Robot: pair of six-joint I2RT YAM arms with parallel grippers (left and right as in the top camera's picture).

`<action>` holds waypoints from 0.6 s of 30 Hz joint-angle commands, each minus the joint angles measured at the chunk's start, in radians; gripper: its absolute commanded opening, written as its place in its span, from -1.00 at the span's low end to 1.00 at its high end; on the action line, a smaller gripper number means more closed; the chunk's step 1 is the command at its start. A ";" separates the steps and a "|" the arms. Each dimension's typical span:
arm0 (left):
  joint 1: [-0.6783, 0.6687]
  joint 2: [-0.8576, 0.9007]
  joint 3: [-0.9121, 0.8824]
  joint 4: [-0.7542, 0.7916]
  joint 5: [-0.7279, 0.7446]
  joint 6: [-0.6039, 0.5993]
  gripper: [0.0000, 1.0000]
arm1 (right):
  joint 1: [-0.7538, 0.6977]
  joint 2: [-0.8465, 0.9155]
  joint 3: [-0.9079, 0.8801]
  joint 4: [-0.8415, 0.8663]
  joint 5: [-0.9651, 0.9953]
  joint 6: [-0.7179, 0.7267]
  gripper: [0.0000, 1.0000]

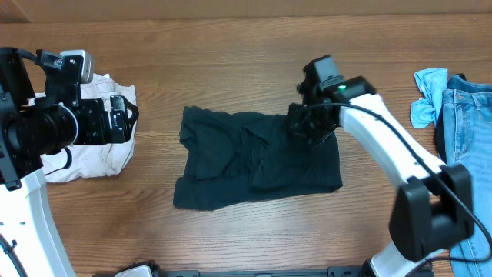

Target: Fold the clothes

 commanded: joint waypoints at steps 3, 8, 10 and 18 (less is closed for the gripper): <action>0.002 -0.002 0.008 0.004 0.037 0.011 1.00 | 0.082 0.149 -0.094 0.219 -0.101 0.119 -0.92; 0.002 -0.002 0.008 0.005 0.036 0.011 1.00 | 0.179 0.149 -0.092 0.666 -0.587 0.069 -0.92; 0.002 -0.002 0.008 0.005 0.036 0.011 1.00 | 0.204 0.113 -0.092 0.798 -0.684 0.069 -0.92; 0.002 -0.002 0.008 0.017 0.047 0.011 1.00 | 0.075 0.021 -0.092 0.287 -0.608 -0.029 -0.92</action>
